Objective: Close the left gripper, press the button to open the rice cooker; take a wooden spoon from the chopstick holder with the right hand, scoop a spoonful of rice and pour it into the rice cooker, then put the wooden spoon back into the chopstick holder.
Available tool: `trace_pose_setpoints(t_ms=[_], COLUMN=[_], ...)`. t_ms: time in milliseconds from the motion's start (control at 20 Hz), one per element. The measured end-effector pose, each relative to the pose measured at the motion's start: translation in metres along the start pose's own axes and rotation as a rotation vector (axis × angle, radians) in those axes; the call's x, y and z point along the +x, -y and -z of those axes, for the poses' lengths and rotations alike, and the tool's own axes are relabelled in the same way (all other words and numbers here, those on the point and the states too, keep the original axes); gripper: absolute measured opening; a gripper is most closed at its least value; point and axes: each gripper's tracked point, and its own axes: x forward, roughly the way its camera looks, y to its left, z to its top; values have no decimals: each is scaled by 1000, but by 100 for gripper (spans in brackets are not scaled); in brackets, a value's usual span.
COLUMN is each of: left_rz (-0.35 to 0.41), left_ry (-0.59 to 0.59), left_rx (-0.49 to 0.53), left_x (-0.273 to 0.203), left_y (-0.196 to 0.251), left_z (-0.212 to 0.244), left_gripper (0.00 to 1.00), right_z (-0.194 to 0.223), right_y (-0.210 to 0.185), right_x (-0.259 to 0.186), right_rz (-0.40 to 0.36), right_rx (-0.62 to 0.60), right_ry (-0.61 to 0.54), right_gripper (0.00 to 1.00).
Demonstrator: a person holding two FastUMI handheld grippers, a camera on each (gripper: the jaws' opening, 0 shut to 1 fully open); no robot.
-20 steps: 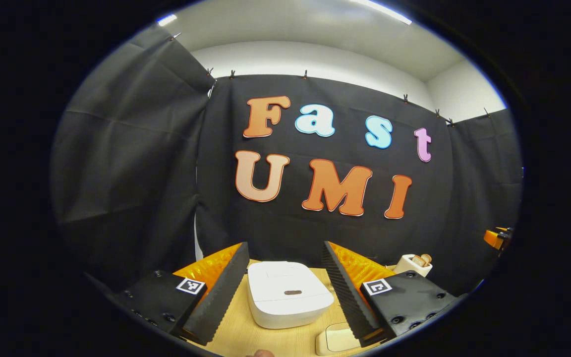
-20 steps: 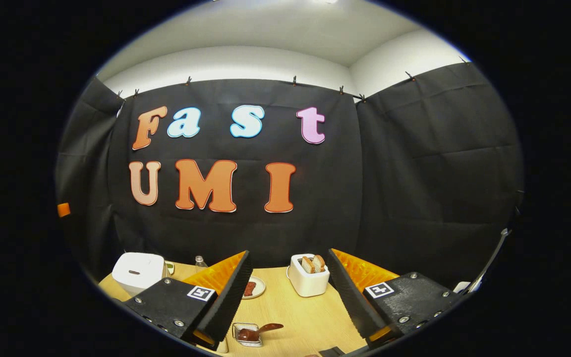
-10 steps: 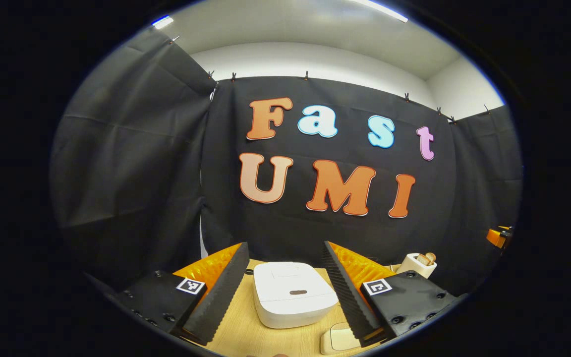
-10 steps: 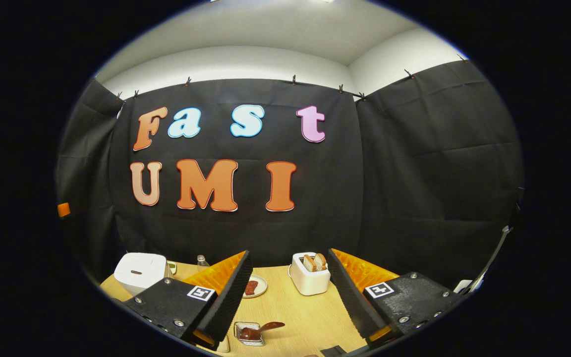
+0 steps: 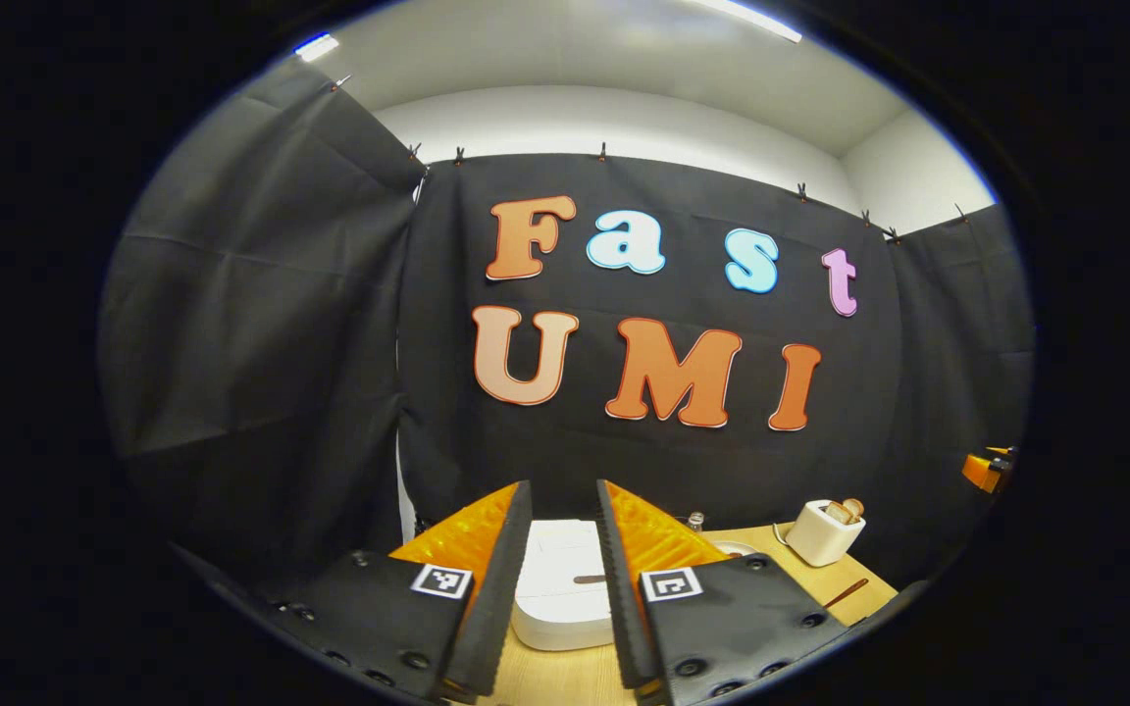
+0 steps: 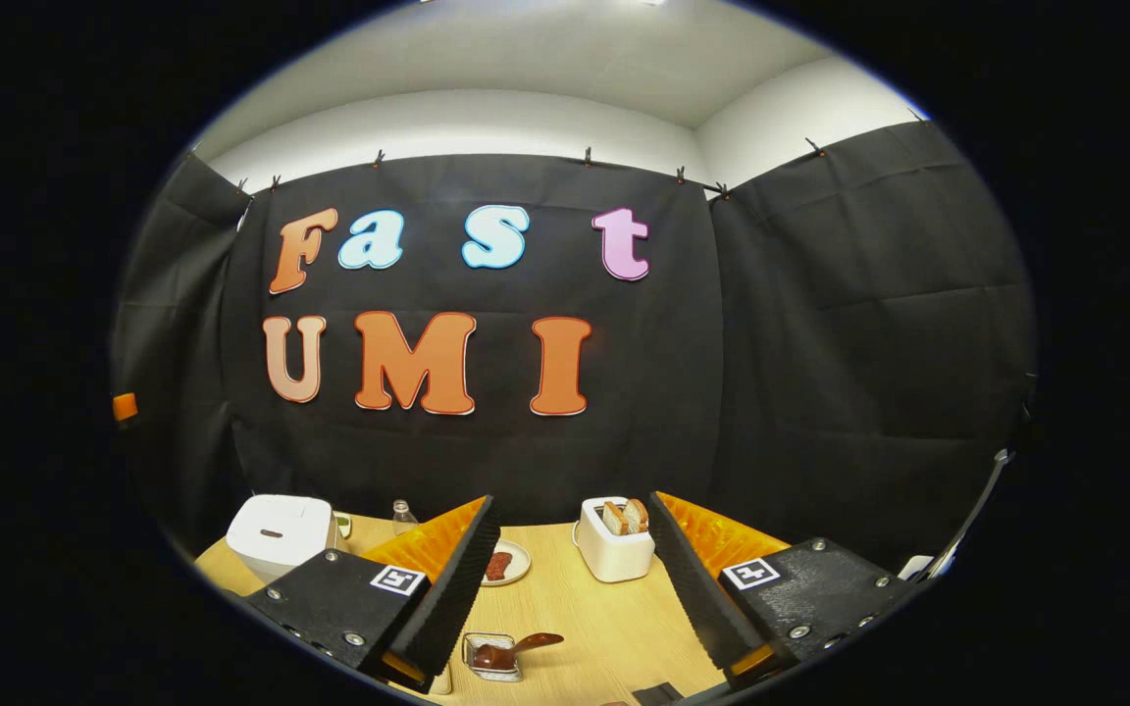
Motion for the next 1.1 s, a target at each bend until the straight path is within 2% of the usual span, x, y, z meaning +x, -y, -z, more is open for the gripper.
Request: trace_pose_setpoints(t_ms=[150,200,500,800,1100], left_rz=[0,4,61,120,182], left_ry=[6,3,-71,-156,-299], left_rx=[-6,0,14,29,43], left_x=[1,6,20,69,136], left_y=[0,-2,17,39,56], left_z=[-1,-4,22,54,115], left_gripper=[15,7,6,5,5], right_z=[-1,-1,1,11,23], right_y=[2,3,9,14,20], right_x=[-1,-1,1,2,5], right_rz=[4,6,23,34,40], right_rx=[0,0,3,-17,-11], right_ry=[0,0,-7,-33,-66], right_gripper=[95,95,94,95,94])
